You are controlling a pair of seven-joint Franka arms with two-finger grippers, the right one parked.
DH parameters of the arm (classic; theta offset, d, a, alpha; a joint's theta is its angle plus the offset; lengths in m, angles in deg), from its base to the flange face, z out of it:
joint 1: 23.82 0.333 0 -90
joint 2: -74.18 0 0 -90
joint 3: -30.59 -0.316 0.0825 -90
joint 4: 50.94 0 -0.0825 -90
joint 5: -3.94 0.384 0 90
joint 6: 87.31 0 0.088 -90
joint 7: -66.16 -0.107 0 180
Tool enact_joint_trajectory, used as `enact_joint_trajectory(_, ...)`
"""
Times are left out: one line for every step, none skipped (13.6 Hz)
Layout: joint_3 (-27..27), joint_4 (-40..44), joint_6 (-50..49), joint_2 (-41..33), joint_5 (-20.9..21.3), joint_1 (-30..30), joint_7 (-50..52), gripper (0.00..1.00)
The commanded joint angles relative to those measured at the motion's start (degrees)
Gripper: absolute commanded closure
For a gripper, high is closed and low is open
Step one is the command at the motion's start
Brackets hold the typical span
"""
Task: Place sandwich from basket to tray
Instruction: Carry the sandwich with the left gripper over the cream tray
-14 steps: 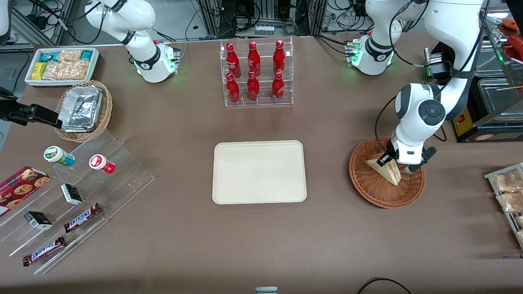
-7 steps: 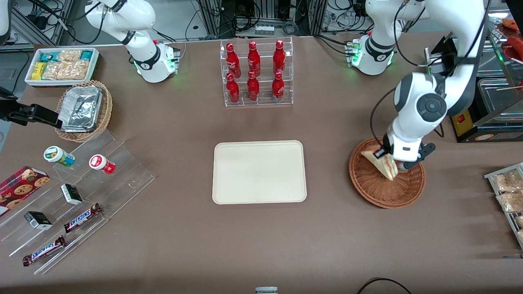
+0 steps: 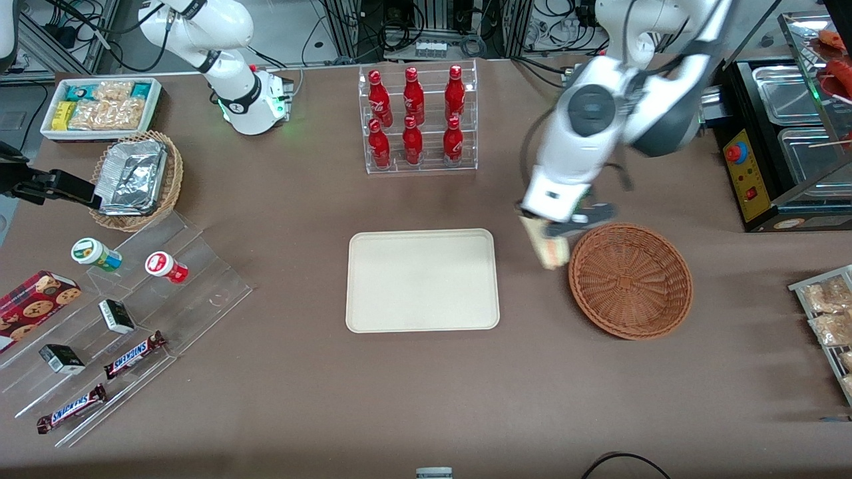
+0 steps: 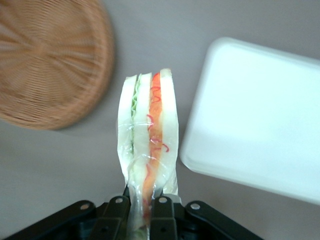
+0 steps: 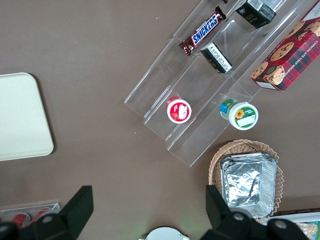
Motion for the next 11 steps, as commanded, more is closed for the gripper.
enact_joint_trajectory(2.5, 11.1, -0.3, 12.2, 2.6, -4.6, -0.2, 1.0)
enact_joint_trajectory(2.5, 14.9, -0.2, 16.0, 4.8, -8.0, 0.5, 1.0)
enact_joint_trajectory(2.2, 18.4, 0.0, 19.4, 6.9, -11.8, 1.9, 1.0)
enact_joint_trajectory(2.0, 21.4, 0.8, 22.9, 9.6, -13.6, 4.7, 1.0)
enact_joint_trajectory(2.1, 24.3, 1.4, 26.6, 12.8, -14.1, 6.9, 1.0)
enact_joint_trajectory(2.2, 26.3, 1.5, 29.6, 16.4, -15.8, 8.1, 1.0)
enact_joint_trajectory(2.0, 27.9, 2.1, 31.9, 18.8, -17.8, 8.5, 1.0)
enact_joint_trajectory(2.0, 28.6, 3.0, 34.2, 20.5, -18.6, 8.7, 1.0)
enact_joint_trajectory(2.0, 28.6, 3.5, 35.6, 21.5, -18.7, 8.8, 1.0)
enact_joint_trajectory(2.0, 28.6, 4.3, 36.6, 22.9, -18.8, 9.1, 1.0)
enact_joint_trajectory(2.0, 28.5, 6.3, 37.7, 24.3, -18.7, 9.8, 1.0)
